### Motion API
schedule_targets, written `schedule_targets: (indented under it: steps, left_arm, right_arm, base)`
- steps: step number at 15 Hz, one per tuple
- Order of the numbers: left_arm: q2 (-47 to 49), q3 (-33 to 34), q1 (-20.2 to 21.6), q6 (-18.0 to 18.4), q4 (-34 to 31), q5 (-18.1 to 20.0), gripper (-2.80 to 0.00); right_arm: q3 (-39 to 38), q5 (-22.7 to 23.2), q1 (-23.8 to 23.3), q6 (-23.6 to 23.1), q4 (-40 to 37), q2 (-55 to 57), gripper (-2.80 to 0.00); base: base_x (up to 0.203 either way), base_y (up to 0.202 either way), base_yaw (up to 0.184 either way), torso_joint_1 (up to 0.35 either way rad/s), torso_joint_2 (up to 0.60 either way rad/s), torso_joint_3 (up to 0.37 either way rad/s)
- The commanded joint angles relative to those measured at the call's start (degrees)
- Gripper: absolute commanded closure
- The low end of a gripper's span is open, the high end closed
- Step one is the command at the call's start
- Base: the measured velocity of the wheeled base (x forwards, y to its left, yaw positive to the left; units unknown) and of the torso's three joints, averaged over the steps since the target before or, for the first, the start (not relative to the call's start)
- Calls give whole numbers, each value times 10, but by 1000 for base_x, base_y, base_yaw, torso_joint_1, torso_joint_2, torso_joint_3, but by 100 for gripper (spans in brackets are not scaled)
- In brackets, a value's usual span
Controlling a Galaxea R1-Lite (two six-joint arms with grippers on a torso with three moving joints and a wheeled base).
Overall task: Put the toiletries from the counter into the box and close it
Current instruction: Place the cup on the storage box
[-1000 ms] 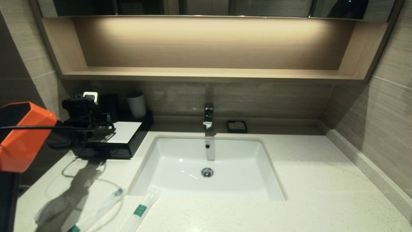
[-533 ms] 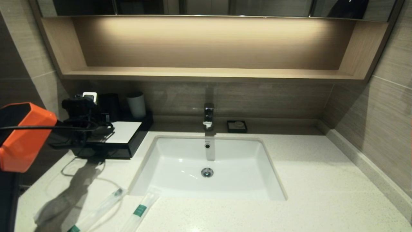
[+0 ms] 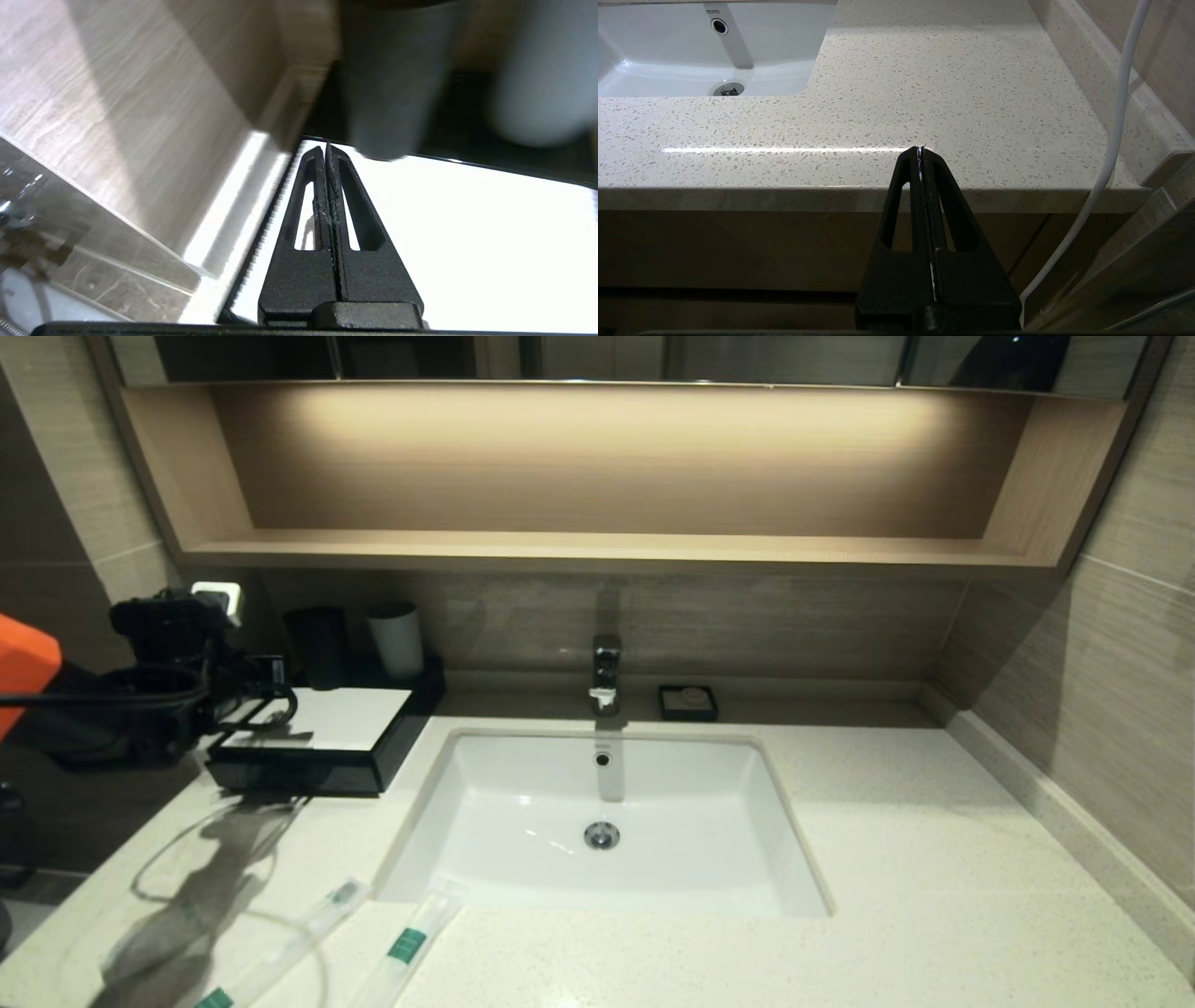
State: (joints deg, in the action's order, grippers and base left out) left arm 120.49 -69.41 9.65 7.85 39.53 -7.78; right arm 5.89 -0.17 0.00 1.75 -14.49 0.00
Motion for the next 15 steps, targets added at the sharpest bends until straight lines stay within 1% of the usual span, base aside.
schedule_targets:
  steps: [1, 6, 10, 12, 15]
  left_arm:
    - [-32, 21, -8, 0, 5, 0, 0]
    - [34, -43, -8, -1, 0, -2, 0]
    - [40, -35, -15, -5, 1, -6, 0]
    - [38, -23, -20, -5, 4, -16, 0]
    - [50, -34, -21, -6, 4, -15, 0]
  right_arm:
    - [0, 0, 0, 0, -1, 0, 0]
    - [0, 0, 0, 0, -1, 0, 0]
    - [0, 0, 1, 0, -1, 0, 0]
    - [0, 0, 0, 0, -1, 0, 0]
    - [0, 0, 0, 0, -1, 0, 0]
  base:
    - [0, 0, 0, 0, 0, 0]
    - [0, 0, 0, 0, 0, 0]
    - [0, 0, 0, 0, 0, 0]
    - [0, 0, 0, 0, 0, 0]
    - [0, 0, 0, 0, 0, 0]
